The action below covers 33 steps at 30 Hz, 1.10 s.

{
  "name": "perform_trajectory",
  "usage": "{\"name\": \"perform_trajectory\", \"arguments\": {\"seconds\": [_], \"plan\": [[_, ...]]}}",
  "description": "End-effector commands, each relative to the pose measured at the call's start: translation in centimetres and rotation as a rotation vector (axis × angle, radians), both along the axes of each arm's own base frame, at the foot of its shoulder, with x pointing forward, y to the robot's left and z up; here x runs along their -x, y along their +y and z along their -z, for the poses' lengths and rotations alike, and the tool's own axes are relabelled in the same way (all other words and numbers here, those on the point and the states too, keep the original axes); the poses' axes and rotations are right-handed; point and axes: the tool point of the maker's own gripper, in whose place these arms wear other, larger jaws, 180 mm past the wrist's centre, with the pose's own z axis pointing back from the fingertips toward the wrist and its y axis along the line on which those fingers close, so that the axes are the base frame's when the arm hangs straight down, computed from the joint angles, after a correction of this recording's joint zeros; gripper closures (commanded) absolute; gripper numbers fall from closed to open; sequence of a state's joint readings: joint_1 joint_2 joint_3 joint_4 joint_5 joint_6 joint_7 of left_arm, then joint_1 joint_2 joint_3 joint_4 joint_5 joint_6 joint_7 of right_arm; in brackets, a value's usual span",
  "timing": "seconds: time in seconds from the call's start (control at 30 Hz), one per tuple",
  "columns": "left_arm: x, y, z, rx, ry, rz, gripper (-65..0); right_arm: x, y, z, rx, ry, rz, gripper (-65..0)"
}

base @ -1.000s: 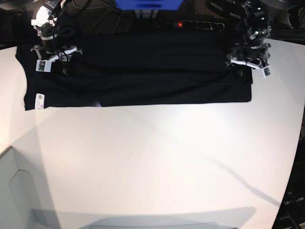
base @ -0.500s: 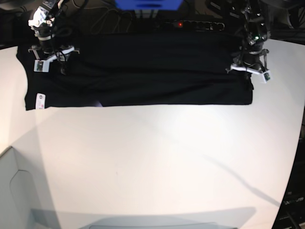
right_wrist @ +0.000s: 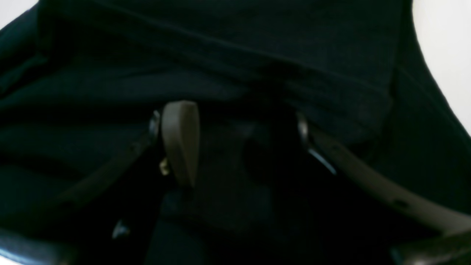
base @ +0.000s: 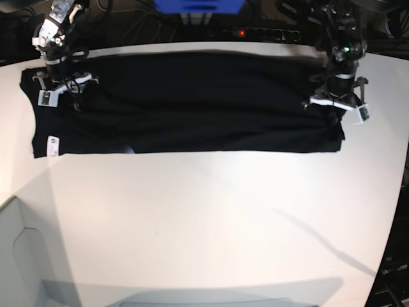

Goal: Fold the T-shirt properly
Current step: 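Grasp the folded edges with both grippers and tuck them inward, then grasp the strip end with the left gripper and fold it toward the right gripper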

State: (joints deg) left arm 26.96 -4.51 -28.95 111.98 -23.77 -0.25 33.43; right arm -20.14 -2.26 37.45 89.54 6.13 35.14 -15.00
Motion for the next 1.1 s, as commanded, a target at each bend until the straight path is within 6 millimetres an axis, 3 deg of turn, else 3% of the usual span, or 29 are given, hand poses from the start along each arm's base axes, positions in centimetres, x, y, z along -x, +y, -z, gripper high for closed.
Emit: {"name": "perform_trajectory", "arguments": {"seconds": [0.0, 0.1, 0.37, 0.53, 0.67, 0.83, 1.07], "plan": [[-0.6, -0.4, -1.6, 0.001, -0.061, -0.001, 0.0, 0.5, -0.2, 0.3, 0.015, 0.035, -0.010, -33.3], [-1.3, -3.3, -1.9, 0.069, -0.090, 0.046, 0.0, -0.5, 0.0, 0.1, 0.010, 0.017, -0.010, -33.3], [-1.4, -15.2, -0.2, 0.235, -0.044, 0.327, 0.0, -1.6, 0.0, -0.4, 0.008, -0.005, -0.011, -33.5], [-1.5, -20.9, -1.5, 0.290, -0.137, 0.443, 0.0, -2.4, 0.0, -0.8, 0.008, -0.024, -0.011, -33.6], [-2.1, -24.8, -1.9, 0.215, -0.197, 0.559, 0.0, -3.1, 0.0, -1.2, 0.010, -0.042, -0.012, -33.6], [-2.3, -29.7, -0.2, 0.175, -0.176, 0.695, 0.0, -3.3, -0.3, -0.9, 0.053, -0.016, -0.027, -33.6], [-3.2, -33.9, 0.8, 0.184, -0.167, 0.793, 0.0, -4.4, -0.3, -1.4, 0.069, -0.032, -0.031, -33.6]]}}
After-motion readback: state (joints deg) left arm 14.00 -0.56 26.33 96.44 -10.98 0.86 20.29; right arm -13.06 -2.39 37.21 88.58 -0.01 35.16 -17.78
